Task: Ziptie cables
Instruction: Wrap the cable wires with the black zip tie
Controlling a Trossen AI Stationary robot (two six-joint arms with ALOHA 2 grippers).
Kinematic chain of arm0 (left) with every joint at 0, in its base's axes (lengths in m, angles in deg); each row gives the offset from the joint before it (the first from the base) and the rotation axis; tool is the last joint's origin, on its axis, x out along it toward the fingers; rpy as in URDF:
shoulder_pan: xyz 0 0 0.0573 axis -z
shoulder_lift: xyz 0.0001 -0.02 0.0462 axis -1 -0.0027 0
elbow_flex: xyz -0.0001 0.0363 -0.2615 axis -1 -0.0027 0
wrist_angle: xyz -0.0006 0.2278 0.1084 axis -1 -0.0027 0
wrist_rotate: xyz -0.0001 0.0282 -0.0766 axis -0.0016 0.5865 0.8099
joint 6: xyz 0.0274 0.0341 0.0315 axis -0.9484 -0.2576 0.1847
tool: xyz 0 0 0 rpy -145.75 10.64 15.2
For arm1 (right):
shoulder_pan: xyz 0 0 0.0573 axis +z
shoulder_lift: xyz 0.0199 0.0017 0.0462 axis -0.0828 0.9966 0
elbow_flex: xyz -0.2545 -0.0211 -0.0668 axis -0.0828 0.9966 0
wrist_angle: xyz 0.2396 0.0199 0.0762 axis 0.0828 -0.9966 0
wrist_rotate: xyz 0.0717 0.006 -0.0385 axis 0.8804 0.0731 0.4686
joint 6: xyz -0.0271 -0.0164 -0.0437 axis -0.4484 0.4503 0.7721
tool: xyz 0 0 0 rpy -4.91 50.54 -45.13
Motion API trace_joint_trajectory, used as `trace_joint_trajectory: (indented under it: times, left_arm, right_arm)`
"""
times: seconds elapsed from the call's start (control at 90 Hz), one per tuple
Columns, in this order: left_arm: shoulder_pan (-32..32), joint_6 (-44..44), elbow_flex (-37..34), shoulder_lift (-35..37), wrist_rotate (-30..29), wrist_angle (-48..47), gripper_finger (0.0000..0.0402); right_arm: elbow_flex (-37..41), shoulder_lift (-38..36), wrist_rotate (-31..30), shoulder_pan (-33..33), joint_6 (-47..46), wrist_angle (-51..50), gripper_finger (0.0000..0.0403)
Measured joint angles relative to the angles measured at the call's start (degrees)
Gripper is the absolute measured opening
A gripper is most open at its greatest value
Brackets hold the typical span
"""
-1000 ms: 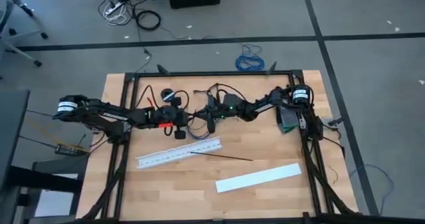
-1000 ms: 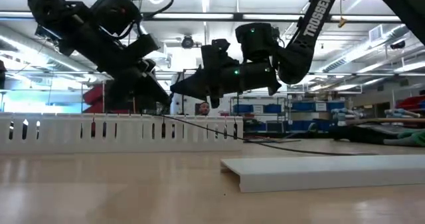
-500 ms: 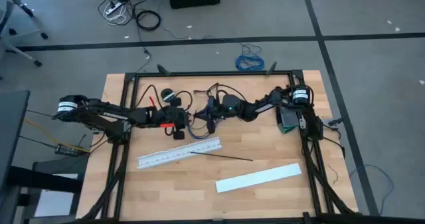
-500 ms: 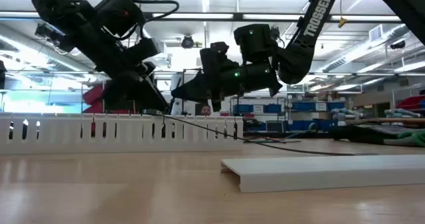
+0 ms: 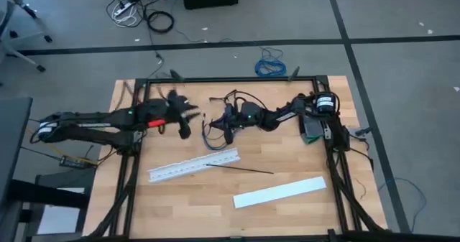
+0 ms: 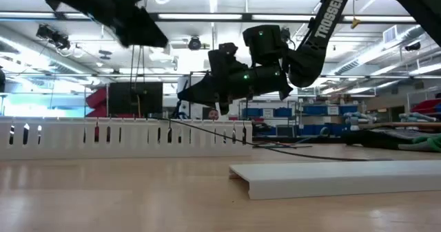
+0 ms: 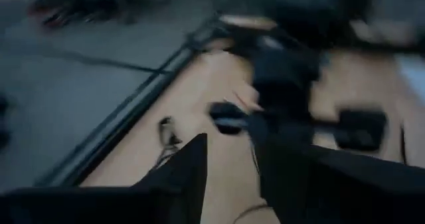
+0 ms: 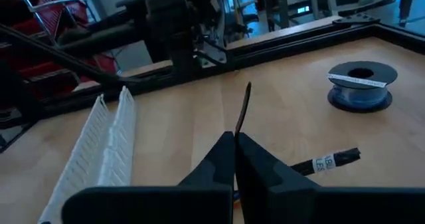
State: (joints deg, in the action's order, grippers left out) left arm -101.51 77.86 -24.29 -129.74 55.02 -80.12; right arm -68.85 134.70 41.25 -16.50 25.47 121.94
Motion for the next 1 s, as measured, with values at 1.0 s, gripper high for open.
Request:
trace_joint_trajectory:
  times: [1.0]
  left_arm:
    - [-10.6,21.4,-2.9,-27.7,10.5,5.4,0.0122]
  right_arm:
    - [0.0,0.0,1.9,0.6,-0.2,2.2,0.0]
